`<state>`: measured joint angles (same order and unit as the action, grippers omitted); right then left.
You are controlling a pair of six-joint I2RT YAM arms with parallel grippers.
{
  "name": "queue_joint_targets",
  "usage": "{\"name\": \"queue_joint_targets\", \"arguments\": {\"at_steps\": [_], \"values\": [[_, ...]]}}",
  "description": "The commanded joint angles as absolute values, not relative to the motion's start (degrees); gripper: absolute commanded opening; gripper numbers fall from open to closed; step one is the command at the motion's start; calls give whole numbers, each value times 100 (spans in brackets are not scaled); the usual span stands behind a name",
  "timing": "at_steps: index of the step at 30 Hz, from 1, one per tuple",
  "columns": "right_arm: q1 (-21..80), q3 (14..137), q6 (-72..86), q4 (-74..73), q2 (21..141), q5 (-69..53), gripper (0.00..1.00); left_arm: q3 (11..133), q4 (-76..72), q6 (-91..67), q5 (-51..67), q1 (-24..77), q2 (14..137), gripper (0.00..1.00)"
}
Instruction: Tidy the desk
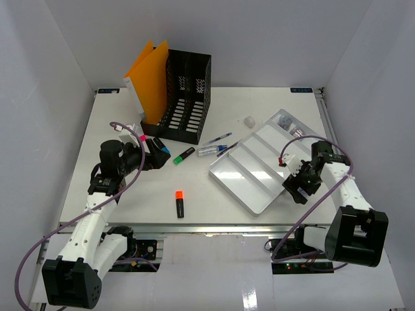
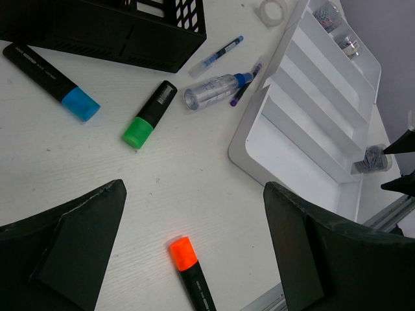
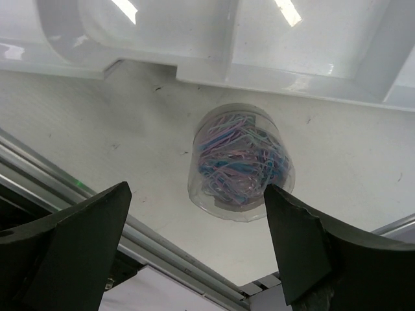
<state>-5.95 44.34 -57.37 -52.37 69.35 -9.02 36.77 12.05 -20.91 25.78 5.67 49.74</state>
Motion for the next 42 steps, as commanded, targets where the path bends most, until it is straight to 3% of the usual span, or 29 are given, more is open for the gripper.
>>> {"name": "queue_joint_targets", "arguments": {"at_steps": [1,13,32,42], "values": [[-504,4157,-5565,-4883,6994,-860,90,3639,1195,-2083,2628,527,4843,98],[-475,5331,-6055,-5980,6481,-1288,90,3647,1200,-2074,2610,527,4838,98],[-471,4699,-5128,-4733,7440,-526,90,3639,1209,-2057,2584,527,4804,98],[-475,4604,-5198,-4609,7269,-558,90,3639,1204,-2057,2578,527,4816,98]]}}
